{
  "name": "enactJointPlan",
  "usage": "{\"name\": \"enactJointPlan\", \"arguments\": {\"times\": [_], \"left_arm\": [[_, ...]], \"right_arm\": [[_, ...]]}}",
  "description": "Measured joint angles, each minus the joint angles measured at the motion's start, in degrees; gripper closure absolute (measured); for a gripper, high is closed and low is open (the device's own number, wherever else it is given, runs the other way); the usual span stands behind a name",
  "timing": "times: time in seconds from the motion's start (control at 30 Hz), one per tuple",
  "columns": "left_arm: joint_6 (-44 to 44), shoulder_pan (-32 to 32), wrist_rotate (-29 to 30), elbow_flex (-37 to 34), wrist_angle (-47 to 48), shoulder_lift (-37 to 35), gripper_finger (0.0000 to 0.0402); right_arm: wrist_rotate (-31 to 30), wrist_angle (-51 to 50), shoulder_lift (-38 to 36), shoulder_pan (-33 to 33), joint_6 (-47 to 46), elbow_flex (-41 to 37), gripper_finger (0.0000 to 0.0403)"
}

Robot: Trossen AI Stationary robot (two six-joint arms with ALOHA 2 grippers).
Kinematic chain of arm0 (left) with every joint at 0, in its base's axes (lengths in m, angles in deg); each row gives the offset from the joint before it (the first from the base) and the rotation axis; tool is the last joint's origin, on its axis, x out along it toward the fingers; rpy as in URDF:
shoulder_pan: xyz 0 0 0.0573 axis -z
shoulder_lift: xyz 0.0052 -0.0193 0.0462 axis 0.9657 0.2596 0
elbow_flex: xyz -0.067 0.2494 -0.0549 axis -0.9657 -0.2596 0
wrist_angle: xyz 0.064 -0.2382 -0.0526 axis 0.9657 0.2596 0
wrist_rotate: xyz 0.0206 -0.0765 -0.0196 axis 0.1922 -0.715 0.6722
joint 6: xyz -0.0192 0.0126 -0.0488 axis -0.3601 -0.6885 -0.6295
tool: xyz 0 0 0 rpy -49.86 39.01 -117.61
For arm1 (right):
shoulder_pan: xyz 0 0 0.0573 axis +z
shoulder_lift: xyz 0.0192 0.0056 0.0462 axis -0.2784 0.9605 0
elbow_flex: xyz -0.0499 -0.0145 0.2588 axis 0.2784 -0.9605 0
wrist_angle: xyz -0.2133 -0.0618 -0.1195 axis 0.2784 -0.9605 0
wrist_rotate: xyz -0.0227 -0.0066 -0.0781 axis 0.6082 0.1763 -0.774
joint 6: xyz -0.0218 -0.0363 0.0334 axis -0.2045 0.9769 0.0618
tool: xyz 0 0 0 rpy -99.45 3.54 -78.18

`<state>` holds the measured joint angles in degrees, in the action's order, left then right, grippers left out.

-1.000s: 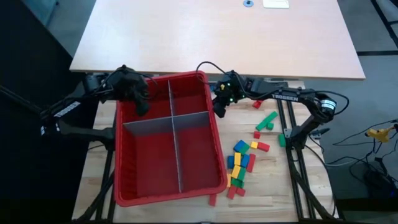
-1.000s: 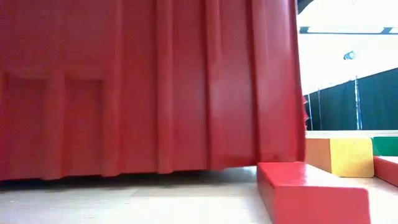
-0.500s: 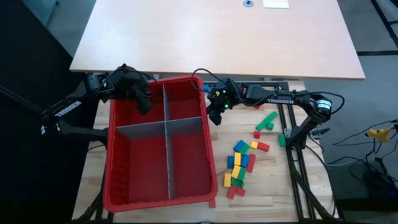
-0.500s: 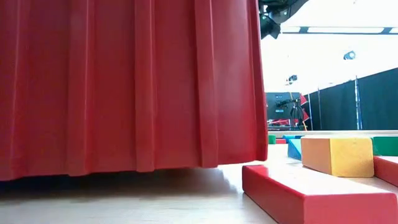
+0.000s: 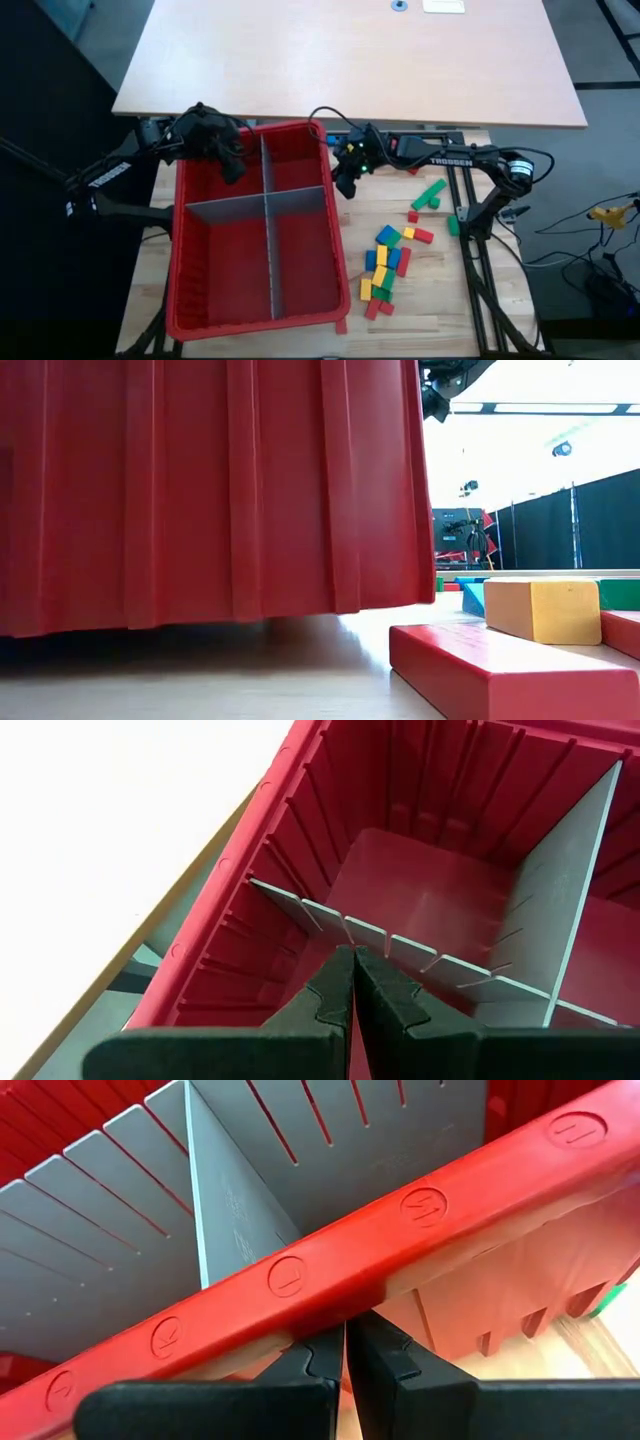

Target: Sort blocks

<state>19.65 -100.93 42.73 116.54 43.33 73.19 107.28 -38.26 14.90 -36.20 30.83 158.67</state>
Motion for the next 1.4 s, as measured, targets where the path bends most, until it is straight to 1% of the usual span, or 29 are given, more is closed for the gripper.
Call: {"name": "enactJointPlan", "arguments": {"times": [0.17,0.3,0.7,0.77,0.9,0.97,1.07,1.17,1.4], "left_arm": [[-0.5,0.0,-0.1,0.0,-1.7,0.0,0.0402],[-0.5,0.0,-1.4,0.0,-2.1,0.0,0.0402],[-1.1,0.0,-1.5,0.0,-2.4,0.0,0.0402],[-2.1,0.0,-3.3,0.0,-3.3,0.0,0.0402],[-2.9,0.1,-10.5,0.0,-6.4,0.3,0.0402],[-3.0,0.3,-12.9,0.0,-6.7,0.9,0.0402],[-3.0,0.6,-13.1,0.0,-6.0,2.3,0.0402],[-2.6,0.7,-13.1,0.0,-5.8,3.5,0.0402],[0.3,0.7,-13.1,0.0,-5.8,5.3,0.0401]], "right_arm": [[0.4,-0.3,0.0,0.4,0.0,2.2,0.0403],[0.5,-0.1,0.0,0.4,0.0,3.3,0.0403],[2.7,-0.9,0.0,1.2,-1.0,3.5,0.0403],[2.7,-0.9,0.0,1.4,-1.3,3.5,0.0403],[3.0,-1.0,0.0,1.4,-1.5,3.5,0.0403],[3.0,-1.0,0.0,1.4,-1.6,3.5,0.0403],[3.5,-1.2,0.0,1.5,-1.9,3.5,0.0403],[5.7,-0.8,0.0,1.7,-2.5,3.5,0.0403],[7.1,-2.0,-0.4,4.3,-2.5,3.5,0.0403]]}}
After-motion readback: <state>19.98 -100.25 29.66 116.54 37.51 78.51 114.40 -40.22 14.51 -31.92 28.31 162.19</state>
